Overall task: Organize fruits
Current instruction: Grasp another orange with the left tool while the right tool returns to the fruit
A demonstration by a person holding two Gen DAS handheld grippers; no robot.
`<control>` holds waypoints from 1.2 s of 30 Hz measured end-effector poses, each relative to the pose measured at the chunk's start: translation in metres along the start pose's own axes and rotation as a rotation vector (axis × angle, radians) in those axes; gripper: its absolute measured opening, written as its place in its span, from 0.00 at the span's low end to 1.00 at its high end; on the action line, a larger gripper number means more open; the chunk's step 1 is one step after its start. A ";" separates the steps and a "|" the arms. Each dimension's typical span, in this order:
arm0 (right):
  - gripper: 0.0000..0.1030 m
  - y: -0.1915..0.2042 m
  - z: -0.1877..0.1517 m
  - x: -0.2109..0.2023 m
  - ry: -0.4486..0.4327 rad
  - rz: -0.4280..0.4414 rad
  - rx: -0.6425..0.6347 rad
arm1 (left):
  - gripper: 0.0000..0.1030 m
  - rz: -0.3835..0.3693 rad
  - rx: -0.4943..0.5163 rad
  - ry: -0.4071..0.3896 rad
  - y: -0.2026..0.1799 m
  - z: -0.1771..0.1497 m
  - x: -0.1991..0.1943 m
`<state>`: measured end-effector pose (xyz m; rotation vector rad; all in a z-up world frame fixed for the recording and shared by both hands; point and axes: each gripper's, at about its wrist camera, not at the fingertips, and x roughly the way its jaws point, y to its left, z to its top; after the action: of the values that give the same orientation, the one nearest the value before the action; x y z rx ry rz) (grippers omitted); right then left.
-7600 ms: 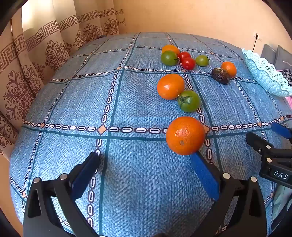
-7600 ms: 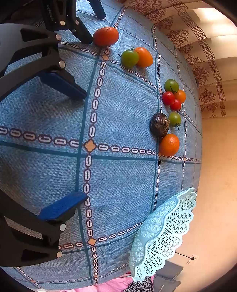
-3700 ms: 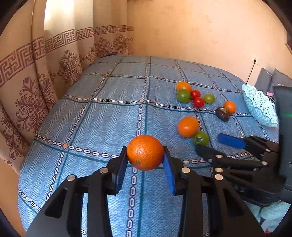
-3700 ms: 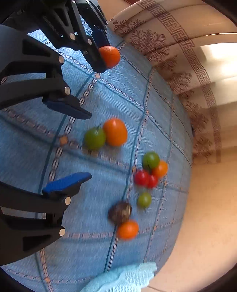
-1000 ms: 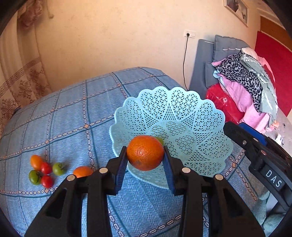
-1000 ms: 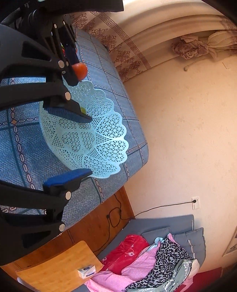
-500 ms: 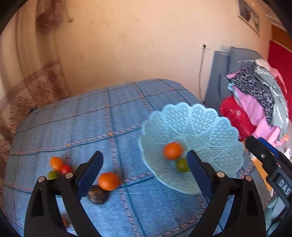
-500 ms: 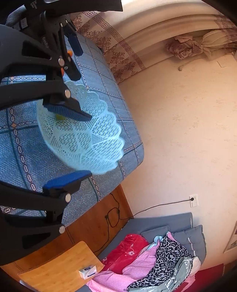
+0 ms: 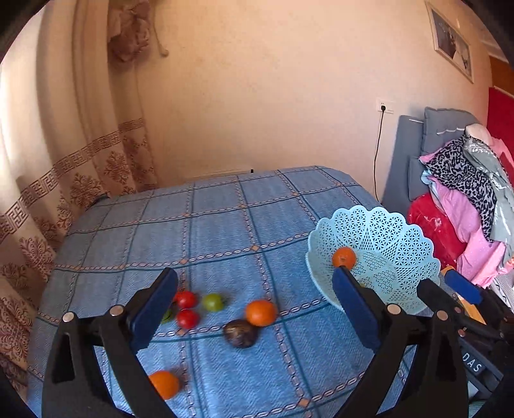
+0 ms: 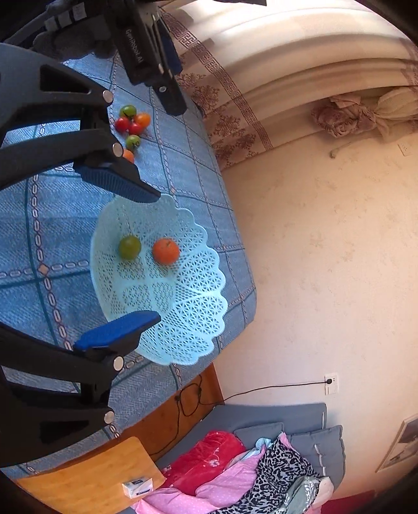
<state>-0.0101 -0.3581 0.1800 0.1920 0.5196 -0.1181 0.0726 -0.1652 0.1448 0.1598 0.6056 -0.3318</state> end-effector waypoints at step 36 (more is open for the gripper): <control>0.69 0.107 -0.050 0.060 0.249 0.102 -0.166 | 0.89 0.079 -0.125 0.257 0.122 -0.120 0.035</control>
<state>0.0347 -0.2465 0.1232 0.0702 0.7630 0.0496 0.0786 -0.0307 0.0331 0.1068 0.8696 -0.1967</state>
